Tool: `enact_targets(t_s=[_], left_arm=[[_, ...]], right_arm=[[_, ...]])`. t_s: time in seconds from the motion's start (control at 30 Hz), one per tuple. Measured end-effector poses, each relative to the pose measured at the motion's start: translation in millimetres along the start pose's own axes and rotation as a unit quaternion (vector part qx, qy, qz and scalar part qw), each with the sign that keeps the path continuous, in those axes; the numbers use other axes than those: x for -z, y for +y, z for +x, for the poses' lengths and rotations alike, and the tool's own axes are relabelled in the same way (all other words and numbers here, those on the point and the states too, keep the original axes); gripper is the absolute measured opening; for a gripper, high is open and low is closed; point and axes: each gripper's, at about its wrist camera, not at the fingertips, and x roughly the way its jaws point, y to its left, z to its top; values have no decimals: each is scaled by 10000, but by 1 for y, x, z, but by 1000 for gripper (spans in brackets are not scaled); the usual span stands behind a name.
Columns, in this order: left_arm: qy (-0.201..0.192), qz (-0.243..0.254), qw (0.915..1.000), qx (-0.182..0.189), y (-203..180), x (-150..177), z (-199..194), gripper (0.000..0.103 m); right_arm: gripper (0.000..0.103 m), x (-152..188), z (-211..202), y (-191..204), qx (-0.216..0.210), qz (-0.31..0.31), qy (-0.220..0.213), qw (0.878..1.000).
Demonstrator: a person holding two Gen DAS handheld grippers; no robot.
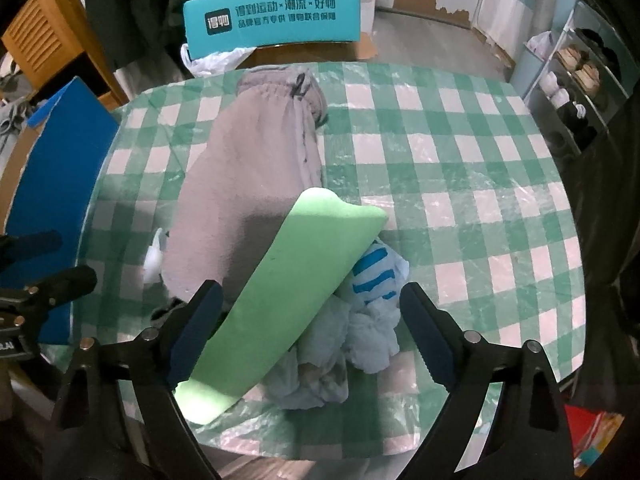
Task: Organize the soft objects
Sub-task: 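Move the right tool toward the light green foam strip on the table, then close the right tool on the light green foam strip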
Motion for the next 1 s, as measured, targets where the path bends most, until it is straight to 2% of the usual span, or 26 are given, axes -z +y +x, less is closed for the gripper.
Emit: enact_targets(t_s=[0.23, 0.33, 0.43, 0.6, 0.73, 0.8, 0.87, 1.0], left_arm=[[98, -64, 9999, -27, 2, -4, 16, 82], [172, -101, 9998, -15, 3, -4, 22, 82], [216, -106, 9997, -49, 3, -4, 28, 82], [283, -76, 9996, -58, 0, -5, 35, 82], [324, -53, 9995, -16, -2, -7, 40, 82], [347, -46, 9994, 22, -3, -8, 42, 82], [386, -30, 9992, 58, -4, -8, 45, 76], [459, -65, 9989, 102, -6, -9, 51, 75]], right_arm=[[86, -4, 12, -2, 14, 14, 17, 10000], [81, -6, 16, -3, 14, 15, 25, 10000], [73, -6, 16, -6, -61, 64, 34, 10000], [51, -7, 14, -8, -255, 75, 44, 9996], [42, -7, 12, -13, -392, 165, 41, 9991], [33, -6, 10, -18, -471, 251, 53, 9986], [30, -6, 8, -22, -527, 311, 53, 9981], [26, -5, 9, -25, -570, 303, 67, 9979]])
